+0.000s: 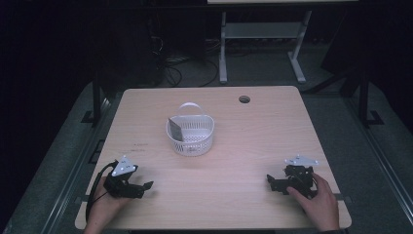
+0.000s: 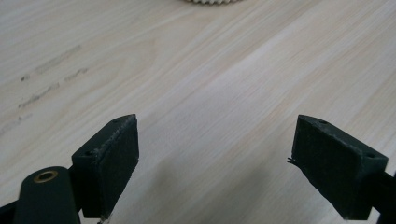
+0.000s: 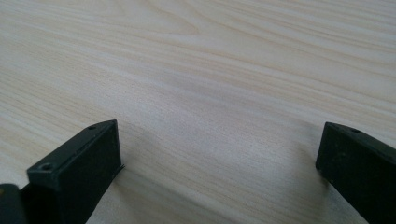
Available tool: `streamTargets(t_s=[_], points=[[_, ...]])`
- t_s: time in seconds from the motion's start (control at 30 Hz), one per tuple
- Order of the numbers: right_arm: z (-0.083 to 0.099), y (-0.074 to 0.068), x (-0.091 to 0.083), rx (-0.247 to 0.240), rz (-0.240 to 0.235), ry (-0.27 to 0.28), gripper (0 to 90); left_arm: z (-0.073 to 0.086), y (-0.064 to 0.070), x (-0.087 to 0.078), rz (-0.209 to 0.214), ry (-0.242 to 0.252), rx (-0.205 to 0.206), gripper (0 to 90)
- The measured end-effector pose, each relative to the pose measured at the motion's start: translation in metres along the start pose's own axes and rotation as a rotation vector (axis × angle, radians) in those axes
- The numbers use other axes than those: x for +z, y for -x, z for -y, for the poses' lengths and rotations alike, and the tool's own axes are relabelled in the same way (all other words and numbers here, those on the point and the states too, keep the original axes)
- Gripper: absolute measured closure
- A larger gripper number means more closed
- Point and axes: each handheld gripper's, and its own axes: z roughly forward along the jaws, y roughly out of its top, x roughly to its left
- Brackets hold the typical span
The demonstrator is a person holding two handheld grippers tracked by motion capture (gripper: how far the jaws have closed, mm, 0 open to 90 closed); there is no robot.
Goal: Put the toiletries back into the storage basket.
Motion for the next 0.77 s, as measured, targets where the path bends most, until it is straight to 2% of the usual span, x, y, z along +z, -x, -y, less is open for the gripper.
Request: streamTargets(t_s=[0.2,0.3,0.47,0.57,0.77], points=[[0.0,0.0,0.0,0.0,0.0,0.0,0.0,0.008,-0.003,0.005,-0.017,-0.035,-0.006,13.6],[0.0,0.0,0.0,0.0,0.0,0.0,0.0,0.01,-0.004,0.007,-0.015,-0.038,-0.006,13.0],[0.0,0.0,0.0,0.0,0.0,0.0,0.0,0.013,-0.007,0.008,0.013,-0.019,-0.015,12.7],[0.0,0.0,0.0,0.0,0.0,0.0,0.0,0.019,-0.011,0.008,0.035,0.021,-0.013,12.7],[0.0,0.0,0.0,0.0,0.0,0.001,0.0,0.019,-0.011,0.008,0.038,0.023,-0.012,12.7]])
